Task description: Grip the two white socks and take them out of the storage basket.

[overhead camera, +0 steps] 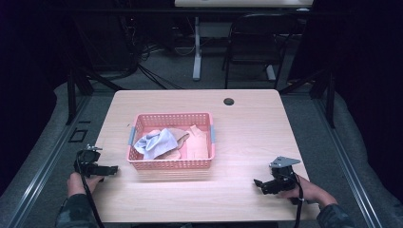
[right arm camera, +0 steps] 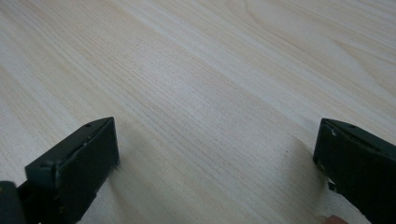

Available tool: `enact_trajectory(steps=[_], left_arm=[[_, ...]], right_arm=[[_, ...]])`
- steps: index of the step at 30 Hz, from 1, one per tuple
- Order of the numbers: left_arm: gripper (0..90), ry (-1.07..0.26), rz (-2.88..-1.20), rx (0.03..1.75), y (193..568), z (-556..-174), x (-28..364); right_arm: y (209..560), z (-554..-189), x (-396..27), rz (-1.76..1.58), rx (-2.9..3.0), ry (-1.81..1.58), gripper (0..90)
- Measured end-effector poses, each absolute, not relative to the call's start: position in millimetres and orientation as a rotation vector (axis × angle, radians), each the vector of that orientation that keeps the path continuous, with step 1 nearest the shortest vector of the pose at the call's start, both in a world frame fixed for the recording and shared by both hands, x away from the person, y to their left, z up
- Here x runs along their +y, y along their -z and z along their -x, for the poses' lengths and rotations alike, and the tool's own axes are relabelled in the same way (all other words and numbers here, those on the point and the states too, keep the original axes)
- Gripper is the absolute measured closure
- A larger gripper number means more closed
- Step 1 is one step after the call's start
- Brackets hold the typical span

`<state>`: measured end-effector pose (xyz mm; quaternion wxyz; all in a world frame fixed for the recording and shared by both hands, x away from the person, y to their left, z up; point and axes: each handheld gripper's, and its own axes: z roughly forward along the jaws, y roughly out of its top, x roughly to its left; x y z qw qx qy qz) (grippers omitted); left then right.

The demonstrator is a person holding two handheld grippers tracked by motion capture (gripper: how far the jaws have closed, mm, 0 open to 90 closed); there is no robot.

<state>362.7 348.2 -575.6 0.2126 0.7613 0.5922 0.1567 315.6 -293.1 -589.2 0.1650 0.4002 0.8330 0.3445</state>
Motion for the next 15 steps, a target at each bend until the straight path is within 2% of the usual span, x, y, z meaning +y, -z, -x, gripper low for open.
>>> enact_trajectory(steps=[15], left_arm=[[0.0, -0.434, -2.119, 1.63, 575.9, -363.8, 348.4]], right_arm=[[589.2, -315.8, -293.2, -1.139, 2.377, -0.983, 0.0]])
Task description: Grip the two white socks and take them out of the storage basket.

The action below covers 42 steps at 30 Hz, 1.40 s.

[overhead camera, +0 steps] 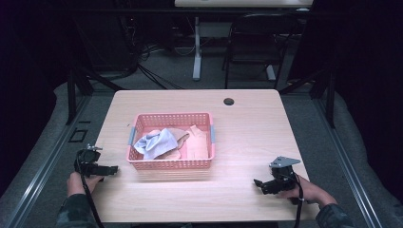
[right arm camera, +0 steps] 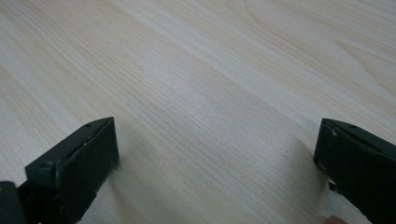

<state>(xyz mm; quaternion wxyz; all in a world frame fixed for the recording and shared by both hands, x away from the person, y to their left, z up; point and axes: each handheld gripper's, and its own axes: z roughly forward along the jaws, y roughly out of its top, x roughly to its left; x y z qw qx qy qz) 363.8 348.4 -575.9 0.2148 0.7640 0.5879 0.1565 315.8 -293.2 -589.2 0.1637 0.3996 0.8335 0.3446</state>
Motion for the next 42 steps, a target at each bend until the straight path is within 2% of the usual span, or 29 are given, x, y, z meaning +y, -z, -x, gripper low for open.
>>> enact_trajectory(steps=[17, 22, 34, 42], left_arm=[[0.0, -0.427, -2.051, 1.649, 571.3, -362.0, 355.1], [0.1, -0.442, -2.087, 1.624, 565.9, -362.0, 352.3], [0.2, -0.458, -2.098, 1.543, 542.5, -361.9, 351.3], [1.0, -0.405, -2.084, 1.478, 522.0, -363.2, 342.1]], right_arm=[[589.1, -315.7, -293.1, -1.139, 2.376, -0.982, 0.0], [589.1, -315.9, -293.3, -1.138, 2.378, -0.982, 0.0], [589.1, -315.9, -293.2, -1.138, 2.377, -0.982, 0.0], [589.4, -315.1, -292.7, -1.142, 2.369, -0.987, 0.0]])
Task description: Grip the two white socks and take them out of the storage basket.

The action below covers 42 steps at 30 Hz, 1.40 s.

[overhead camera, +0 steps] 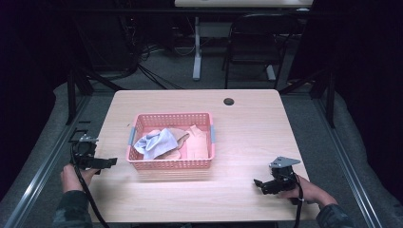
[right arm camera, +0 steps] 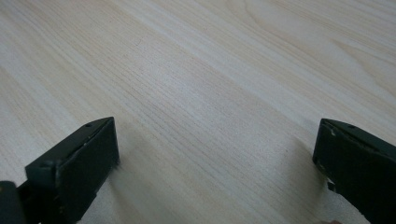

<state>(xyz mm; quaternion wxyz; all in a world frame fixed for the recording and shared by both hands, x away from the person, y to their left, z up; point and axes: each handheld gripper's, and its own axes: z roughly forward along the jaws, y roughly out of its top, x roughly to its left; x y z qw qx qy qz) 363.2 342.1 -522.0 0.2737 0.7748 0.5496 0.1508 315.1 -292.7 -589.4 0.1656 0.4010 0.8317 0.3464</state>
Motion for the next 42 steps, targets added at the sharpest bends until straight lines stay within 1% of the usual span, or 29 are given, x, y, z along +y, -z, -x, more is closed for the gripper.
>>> enact_trajectory(steps=[6, 14, 26, 30, 33, 42], left_arm=[[1.0, -0.378, -2.091, 1.46, 511.2, -366.8, 340.2], [0.4, -0.4, -2.071, 1.438, 490.4, -361.8, 339.8], [0.1, -0.367, -2.082, 1.381, 471.6, -364.9, 331.9], [0.1, -0.349, -2.086, 1.334, 462.4, -368.8, 323.0], [0.5, -0.363, -2.11, 1.288, 456.5, -374.0, 311.6], [0.4, -0.33, -2.16, 1.197, 453.9, -390.4, 283.1]], right_arm=[[589.4, -315.2, -292.7, -1.143, 2.37, -0.987, 0.0], [589.5, -315.2, -292.7, -1.144, 2.368, -0.988, 0.0], [589.1, -315.4, -293.0, -1.142, 2.373, -0.98, 0.0], [589.1, -315.4, -293.0, -1.142, 2.373, -0.98, 0.0], [589.1, -315.4, -293.0, -1.142, 2.373, -0.981, 0.0], [589.1, -315.4, -293.0, -1.142, 2.373, -0.98, 0.0]])
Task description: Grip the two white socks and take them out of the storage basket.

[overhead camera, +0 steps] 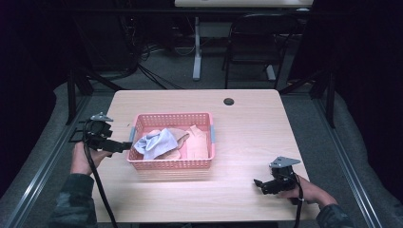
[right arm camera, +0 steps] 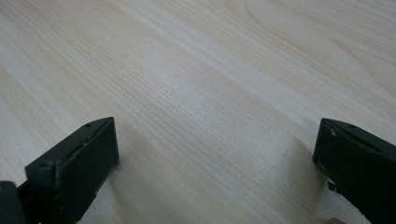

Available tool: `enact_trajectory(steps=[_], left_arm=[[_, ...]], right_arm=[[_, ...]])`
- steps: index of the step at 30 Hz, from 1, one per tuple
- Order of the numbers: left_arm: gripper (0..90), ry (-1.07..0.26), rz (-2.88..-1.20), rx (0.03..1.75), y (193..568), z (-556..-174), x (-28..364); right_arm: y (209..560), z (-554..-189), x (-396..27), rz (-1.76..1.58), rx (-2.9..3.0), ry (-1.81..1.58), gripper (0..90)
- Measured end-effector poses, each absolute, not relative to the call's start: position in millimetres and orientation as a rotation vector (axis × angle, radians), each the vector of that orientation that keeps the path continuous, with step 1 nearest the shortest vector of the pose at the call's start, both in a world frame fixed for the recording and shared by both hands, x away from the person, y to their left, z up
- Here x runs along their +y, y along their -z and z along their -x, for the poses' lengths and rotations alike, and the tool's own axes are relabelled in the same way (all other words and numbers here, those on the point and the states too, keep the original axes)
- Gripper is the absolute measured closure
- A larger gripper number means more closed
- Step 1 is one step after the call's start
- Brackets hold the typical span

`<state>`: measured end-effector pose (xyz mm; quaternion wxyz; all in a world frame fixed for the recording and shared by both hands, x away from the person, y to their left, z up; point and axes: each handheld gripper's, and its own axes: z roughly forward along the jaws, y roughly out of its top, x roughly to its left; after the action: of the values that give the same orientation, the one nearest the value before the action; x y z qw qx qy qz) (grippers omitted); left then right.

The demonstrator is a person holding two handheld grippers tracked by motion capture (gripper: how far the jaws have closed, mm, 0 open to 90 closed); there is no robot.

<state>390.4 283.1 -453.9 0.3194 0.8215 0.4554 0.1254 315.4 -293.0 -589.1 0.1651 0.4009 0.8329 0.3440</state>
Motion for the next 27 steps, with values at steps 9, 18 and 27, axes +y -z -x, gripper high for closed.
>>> enact_trajectory(steps=[9, 18, 27], left_arm=[[22.4, -0.241, -2.205, 1.067, 458.7, -407.2, 264.0], [44.0, -0.174, -2.311, 1.052, 471.0, -419.9, 253.9], [58.3, -0.143, -2.341, 1.086, 481.2, -429.6, 251.0]], right_arm=[[589.1, -315.4, -293.0, -1.142, 2.373, -0.98, 0.0], [589.1, -315.4, -293.0, -1.142, 2.373, -0.98, 0.0], [589.1, -315.4, -293.0, -1.141, 2.373, -0.981, 0.0]])
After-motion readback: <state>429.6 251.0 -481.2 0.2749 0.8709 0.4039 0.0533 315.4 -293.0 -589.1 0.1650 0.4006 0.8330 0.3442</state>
